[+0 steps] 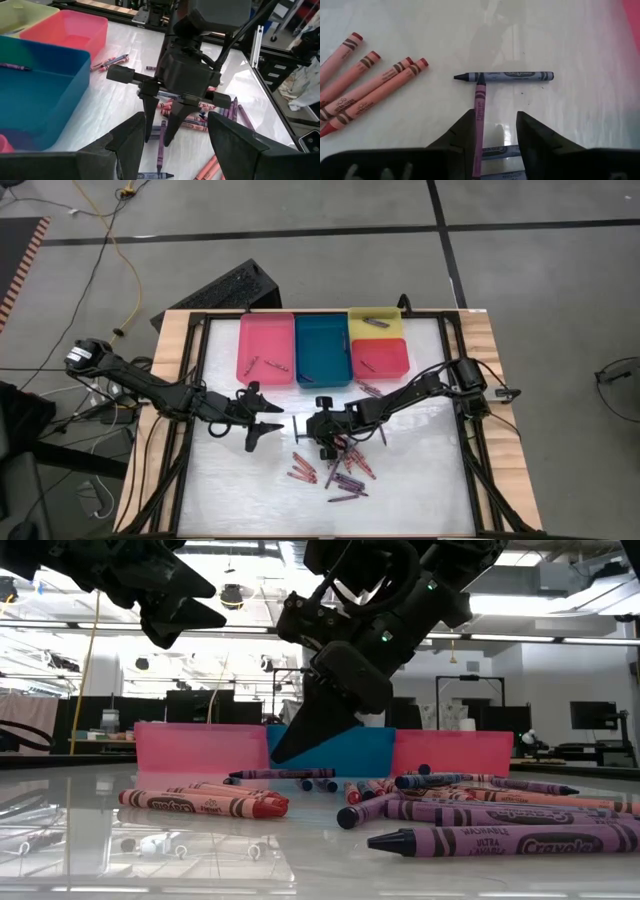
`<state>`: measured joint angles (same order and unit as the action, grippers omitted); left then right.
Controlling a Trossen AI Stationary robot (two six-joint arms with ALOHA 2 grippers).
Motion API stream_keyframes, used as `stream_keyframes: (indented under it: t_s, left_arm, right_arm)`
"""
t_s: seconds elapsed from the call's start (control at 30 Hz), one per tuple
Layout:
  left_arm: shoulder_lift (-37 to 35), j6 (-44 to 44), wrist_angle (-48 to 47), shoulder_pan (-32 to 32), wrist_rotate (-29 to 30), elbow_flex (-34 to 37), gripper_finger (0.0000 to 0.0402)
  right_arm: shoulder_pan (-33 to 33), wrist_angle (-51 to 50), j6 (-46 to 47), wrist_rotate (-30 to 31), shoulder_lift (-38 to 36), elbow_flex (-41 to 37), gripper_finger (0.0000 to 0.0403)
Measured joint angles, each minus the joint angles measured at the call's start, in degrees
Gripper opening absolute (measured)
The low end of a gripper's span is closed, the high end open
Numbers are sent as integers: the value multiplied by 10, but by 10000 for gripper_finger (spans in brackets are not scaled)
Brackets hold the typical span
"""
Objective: Sort crayons
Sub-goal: Put the violet crayon into the blue bin
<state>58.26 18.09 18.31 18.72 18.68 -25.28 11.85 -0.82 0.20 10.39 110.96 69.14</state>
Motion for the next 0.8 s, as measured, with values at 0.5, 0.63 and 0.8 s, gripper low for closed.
stream_keyframes:
  t_s: [0.5,0.63,0.8]
  left_arm:
    - [0,2,1,0,0,0,204]
    - [0,2,1,0,0,0,204]
    - [0,20,0,0,0,0,204]
  right_arm:
    - [-1,1,44,0,31,1,133]
    - [-1,-1,45,0,32,1,130]
    - [-1,-2,45,0,32,1,98]
